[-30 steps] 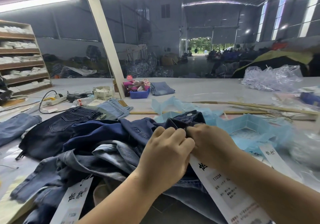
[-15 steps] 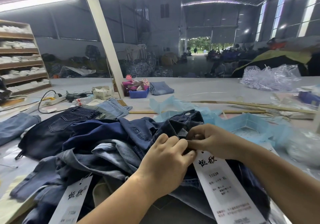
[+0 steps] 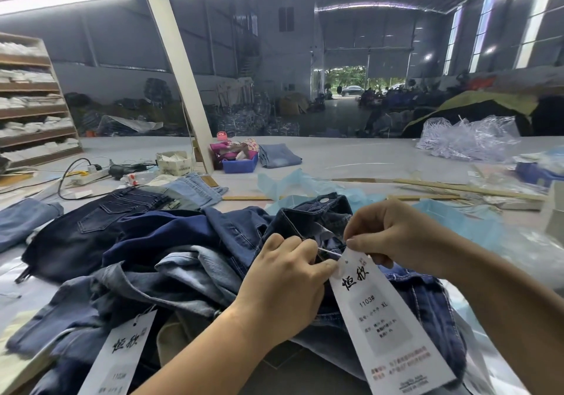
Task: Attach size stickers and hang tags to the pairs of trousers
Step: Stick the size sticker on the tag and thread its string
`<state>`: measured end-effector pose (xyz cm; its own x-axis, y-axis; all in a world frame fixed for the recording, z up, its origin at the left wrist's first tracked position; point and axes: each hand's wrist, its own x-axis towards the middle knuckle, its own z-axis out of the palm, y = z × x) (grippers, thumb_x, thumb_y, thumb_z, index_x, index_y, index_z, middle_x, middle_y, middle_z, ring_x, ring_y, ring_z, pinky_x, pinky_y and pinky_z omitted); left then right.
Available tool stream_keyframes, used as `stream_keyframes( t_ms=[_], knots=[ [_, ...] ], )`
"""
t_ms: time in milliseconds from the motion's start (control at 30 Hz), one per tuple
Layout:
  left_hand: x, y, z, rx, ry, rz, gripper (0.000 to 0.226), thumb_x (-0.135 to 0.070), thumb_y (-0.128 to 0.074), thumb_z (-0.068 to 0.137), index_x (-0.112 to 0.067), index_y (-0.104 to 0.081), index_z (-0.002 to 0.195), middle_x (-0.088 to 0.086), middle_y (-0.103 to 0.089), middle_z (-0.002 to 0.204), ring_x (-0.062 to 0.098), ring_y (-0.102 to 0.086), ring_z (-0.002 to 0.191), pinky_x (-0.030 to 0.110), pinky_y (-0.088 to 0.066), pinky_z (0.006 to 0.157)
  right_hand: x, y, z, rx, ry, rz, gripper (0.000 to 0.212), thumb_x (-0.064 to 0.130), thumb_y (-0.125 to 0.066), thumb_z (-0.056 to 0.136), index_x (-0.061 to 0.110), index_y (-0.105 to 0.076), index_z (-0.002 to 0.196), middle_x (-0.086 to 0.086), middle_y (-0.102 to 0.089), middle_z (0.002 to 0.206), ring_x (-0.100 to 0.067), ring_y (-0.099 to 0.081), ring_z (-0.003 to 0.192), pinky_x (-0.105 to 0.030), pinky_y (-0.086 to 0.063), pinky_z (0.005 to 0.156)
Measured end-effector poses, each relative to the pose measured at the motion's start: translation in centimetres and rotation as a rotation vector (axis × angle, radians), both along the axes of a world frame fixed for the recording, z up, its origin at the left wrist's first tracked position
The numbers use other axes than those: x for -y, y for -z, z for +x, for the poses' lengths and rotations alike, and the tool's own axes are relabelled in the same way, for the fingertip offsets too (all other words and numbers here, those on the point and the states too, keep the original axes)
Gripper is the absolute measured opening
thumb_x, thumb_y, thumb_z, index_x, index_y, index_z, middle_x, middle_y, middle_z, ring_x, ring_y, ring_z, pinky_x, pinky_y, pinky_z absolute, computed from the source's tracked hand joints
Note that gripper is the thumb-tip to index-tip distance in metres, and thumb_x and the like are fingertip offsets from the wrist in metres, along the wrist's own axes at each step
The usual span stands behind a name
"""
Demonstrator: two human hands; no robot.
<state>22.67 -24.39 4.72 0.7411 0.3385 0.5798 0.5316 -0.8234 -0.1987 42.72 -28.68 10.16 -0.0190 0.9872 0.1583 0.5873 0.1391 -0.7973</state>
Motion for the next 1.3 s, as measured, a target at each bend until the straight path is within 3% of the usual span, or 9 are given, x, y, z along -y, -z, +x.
stream_keyframes(
  t_ms=[67,167,267,367,533,700,933,1133,1300],
  knots=[
    [0.3,-0.3,0.0,-0.005,-0.019,-0.015,0.033,-0.027,-0.042,0.083,-0.033,-0.073,0.091,-0.007,-0.052,0.070,0.016,-0.051,0.062,0.029,-0.045,0.065,0.2,0.1,-0.5,0.049,0.020,0.046,0.018,0.009,-0.068,0.088,0.018,-0.070,0.072,0.004,-0.065,0.056,-0.003,-0.053,0.046,-0.016,-0.041,0.046],
    [0.7,-0.6,0.1,0.029,-0.027,-0.070,0.035,-0.025,-0.038,0.081,-0.029,-0.073,0.087,-0.008,-0.055,0.073,0.016,-0.054,0.066,0.032,-0.048,0.068,0.2,0.3,-0.9,0.480,0.173,0.272,0.015,0.013,-0.064,0.087,0.022,-0.074,0.079,0.008,-0.069,0.068,-0.003,-0.061,0.060,-0.019,-0.049,0.054],
    [0.6,-1.1,0.0,0.183,0.028,-0.228,0.028,-0.016,-0.050,0.088,-0.021,-0.076,0.095,-0.007,-0.065,0.083,0.014,-0.062,0.076,0.035,-0.050,0.077,0.5,0.4,-1.6,0.734,0.239,0.422,0.018,0.008,-0.057,0.088,0.015,-0.073,0.084,0.003,-0.063,0.080,-0.018,-0.058,0.068,-0.037,-0.054,0.060],
    [0.5,-2.1,0.0,0.387,0.112,-0.390,0.016,-0.011,-0.065,0.092,-0.015,-0.077,0.102,-0.008,-0.069,0.091,0.008,-0.064,0.084,0.024,-0.050,0.080,0.6,0.3,-2.1,0.819,0.245,0.517,0.019,0.004,-0.056,0.087,0.011,-0.066,0.073,0.002,-0.050,0.072,-0.019,-0.050,0.065,-0.040,-0.050,0.052],
    [0.1,-4.2,0.0,0.599,0.168,-0.519,0.009,-0.023,-0.070,0.090,-0.020,-0.078,0.091,-0.014,-0.071,0.081,-0.001,-0.063,0.082,0.014,-0.047,0.073,1.0,0.5,-2.9,0.824,0.273,0.618,0.010,0.000,-0.066,0.079,0.008,-0.072,0.080,-0.002,-0.057,0.080,-0.022,-0.053,0.080,-0.041,-0.053,0.052],
    [0.1,-4.9,0.4,0.653,0.173,-0.494,0.011,-0.026,-0.069,0.089,-0.020,-0.076,0.083,-0.009,-0.062,0.078,0.007,-0.057,0.082,0.017,-0.044,0.074,1.2,1.4,-3.3,0.763,0.216,0.675,0.016,-0.005,-0.071,0.075,0.008,-0.072,0.083,-0.003,-0.059,0.080,-0.024,-0.056,0.077,-0.041,-0.053,0.049],
    [0.6,-5.3,1.8,0.791,0.264,-0.644,0.015,-0.026,-0.065,0.093,-0.020,-0.073,0.081,-0.010,-0.064,0.063,0.003,-0.057,0.058,0.011,-0.041,0.057,0.8,1.4,-3.5,0.618,0.226,0.771,0.015,-0.007,-0.068,0.080,0.009,-0.070,0.079,-0.004,-0.062,0.071,-0.027,-0.056,0.065,-0.042,-0.052,0.053],
    [-0.2,-4.9,2.2,0.793,0.231,-0.687,0.016,-0.023,-0.061,0.097,-0.021,-0.077,0.097,-0.009,-0.070,0.082,0.009,-0.067,0.079,0.039,-0.056,0.075,0.6,1.4,-3.0,0.607,0.336,0.943,0.017,0.005,-0.059,0.086,0.008,-0.075,0.093,-0.003,-0.069,0.081,-0.025,-0.056,0.074,-0.032,-0.050,0.063],
    [-0.1,-4.7,1.6,0.703,0.196,-0.820,0.029,-0.033,-0.047,0.092,-0.030,-0.074,0.104,-0.015,-0.067,0.093,0.000,-0.062,0.093,0.018,-0.049,0.081,0.6,1.7,-3.1,0.471,0.362,0.941,0.016,0.013,-0.060,0.087,0.011,-0.075,0.091,0.002,-0.072,0.084,-0.019,-0.060,0.074,-0.021,-0.046,0.066]
  ],
)
